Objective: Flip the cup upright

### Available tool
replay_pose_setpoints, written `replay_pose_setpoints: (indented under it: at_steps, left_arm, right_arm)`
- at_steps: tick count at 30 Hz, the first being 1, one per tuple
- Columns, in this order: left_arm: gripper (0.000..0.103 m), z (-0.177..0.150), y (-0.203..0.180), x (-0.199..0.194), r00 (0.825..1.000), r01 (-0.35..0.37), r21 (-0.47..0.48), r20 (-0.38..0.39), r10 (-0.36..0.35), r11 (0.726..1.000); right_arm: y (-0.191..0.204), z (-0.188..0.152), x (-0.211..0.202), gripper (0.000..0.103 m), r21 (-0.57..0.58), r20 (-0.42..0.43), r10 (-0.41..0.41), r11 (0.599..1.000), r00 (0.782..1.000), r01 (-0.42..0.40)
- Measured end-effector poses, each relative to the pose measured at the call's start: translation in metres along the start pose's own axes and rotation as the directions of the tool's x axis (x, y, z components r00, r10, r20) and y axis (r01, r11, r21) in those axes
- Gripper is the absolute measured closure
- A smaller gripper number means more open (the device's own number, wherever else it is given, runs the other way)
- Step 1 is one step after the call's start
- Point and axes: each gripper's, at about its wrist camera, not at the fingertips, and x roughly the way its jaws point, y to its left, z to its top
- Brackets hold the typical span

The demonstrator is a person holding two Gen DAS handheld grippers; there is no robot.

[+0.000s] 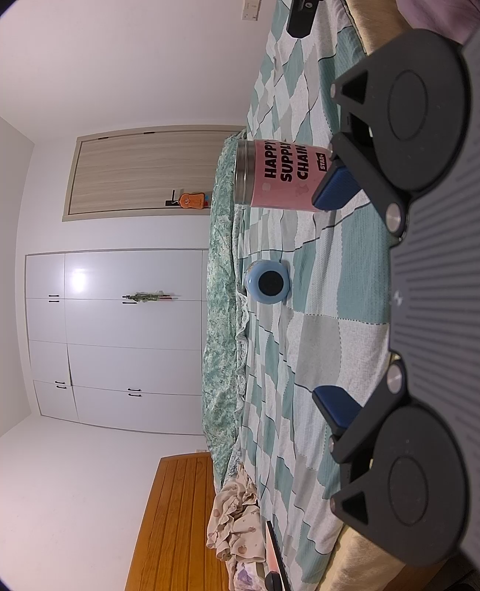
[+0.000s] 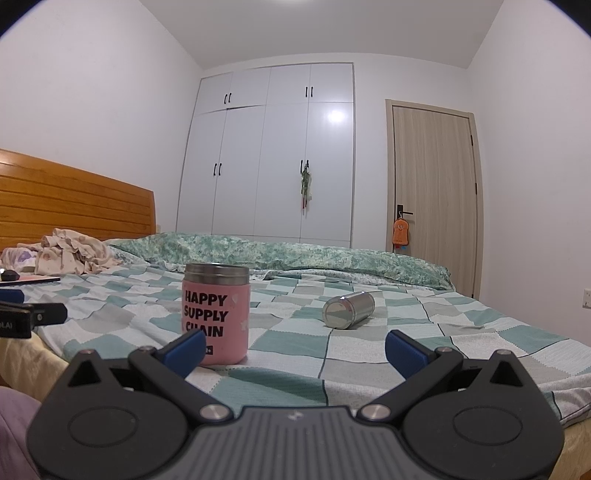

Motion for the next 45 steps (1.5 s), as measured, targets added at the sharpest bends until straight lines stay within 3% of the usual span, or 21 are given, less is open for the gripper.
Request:
replay_pose_setpoints:
  at_steps: [7, 14, 22, 31, 37, 45]
  left_arm:
    - [0.000, 0.006, -0.004, 0.012, 0.998, 0.035, 0.011, -0.056, -0.035, 0.999]
    - [0.000, 0.049, -0.006, 0.040, 0.991, 0.069, 0.056, -0.115, -0.062, 0.996]
    - [0.000, 0.110, -0.013, 0.112, 0.971, 0.112, 0.079, -0.220, -0.092, 0.991]
    - [0.000, 0.156, -0.033, 0.204, 0.949, 0.098, 0.151, -0.313, -0.046, 0.984]
    - [0.000, 0.169, -0.047, 0.272, 0.913, 0.100, 0.208, -0.409, -0.007, 0.973]
    - [0.000, 0.161, -0.062, 0.364, 0.838, 0.121, 0.297, -0.541, 0.063, 0.947]
  right_arm:
    - [-0.004, 0.003, 0.011, 0.000, 0.030, -0.031, 0.033, 0.999, 0.999, -0.032]
    - [-0.027, 0.027, 0.042, 0.000, 0.031, -0.055, 0.080, 0.996, 0.995, -0.079]
    - [-0.052, 0.071, 0.119, 0.000, 0.008, -0.113, 0.164, 0.986, 0.980, -0.164]
    - [-0.063, 0.105, 0.212, 0.000, -0.027, -0.187, 0.239, 0.968, 0.953, -0.248]
    - [-0.066, 0.114, 0.281, 0.000, -0.015, -0.236, 0.270, 0.959, 0.933, -0.282]
    - [-0.074, 0.110, 0.366, 0.000, 0.020, -0.308, 0.314, 0.946, 0.898, -0.323]
